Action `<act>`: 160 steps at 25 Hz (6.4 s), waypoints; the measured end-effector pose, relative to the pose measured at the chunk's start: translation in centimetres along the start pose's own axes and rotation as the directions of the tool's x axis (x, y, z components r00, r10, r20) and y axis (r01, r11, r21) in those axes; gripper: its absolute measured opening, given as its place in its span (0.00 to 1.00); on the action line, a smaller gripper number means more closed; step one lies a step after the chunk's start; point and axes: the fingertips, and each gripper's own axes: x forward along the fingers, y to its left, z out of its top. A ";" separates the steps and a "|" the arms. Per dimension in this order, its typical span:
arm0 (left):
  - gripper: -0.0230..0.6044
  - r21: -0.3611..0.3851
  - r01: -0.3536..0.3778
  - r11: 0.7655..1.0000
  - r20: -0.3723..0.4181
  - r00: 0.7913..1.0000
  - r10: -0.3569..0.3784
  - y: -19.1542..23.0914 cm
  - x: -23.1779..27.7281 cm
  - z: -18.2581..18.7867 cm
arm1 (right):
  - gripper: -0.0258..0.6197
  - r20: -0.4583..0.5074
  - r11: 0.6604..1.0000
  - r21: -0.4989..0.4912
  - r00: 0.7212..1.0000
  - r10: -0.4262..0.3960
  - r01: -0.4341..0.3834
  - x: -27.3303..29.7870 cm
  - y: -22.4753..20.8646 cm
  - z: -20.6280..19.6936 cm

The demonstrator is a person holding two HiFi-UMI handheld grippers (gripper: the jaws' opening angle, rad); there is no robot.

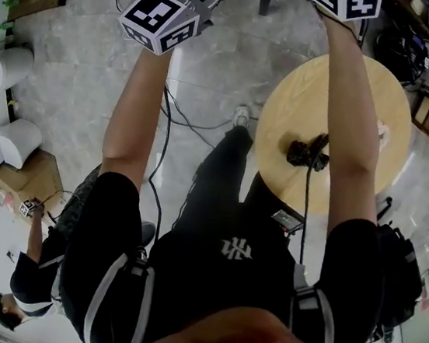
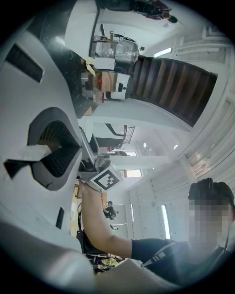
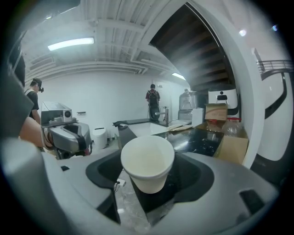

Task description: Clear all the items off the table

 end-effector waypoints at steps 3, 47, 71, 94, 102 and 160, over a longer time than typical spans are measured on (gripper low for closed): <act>0.06 -0.007 -0.018 1.000 -0.005 1.000 0.017 0.8 0.1 -0.7 | 0.56 0.012 1.000 0.009 1.000 0.002 -0.002 0.3 -0.2 0.1; 0.06 -0.051 0.143 0.988 0.165 0.977 -0.133 -29.5 -1.3 17.1 | 0.04 0.403 0.996 -0.061 0.915 -0.031 0.061 -41.8 16.6 9.1; 0.06 -0.179 0.141 0.974 0.024 0.990 -0.138 -51.8 -6.0 9.0 | 0.33 0.391 0.976 0.188 0.903 -0.180 0.113 -65.3 24.9 -9.1; 0.06 -0.222 0.031 0.975 -0.138 0.988 -0.063 -46.6 -7.8 -12.9 | 0.66 -0.053 0.999 -0.025 0.998 0.045 -0.046 -41.6 26.5 -28.5; 0.06 -0.218 0.088 0.972 -0.132 0.984 -0.119 -48.7 -8.9 -16.3 | 0.66 -0.213 0.986 -0.118 0.973 0.094 -0.121 -38.0 27.7 -32.7; 0.06 -0.187 0.257 0.948 -0.167 0.943 -0.288 -91.2 19.8 -39.8 | 0.36 -0.092 0.933 0.071 0.934 -0.346 0.353 -78.2 13.9 -71.8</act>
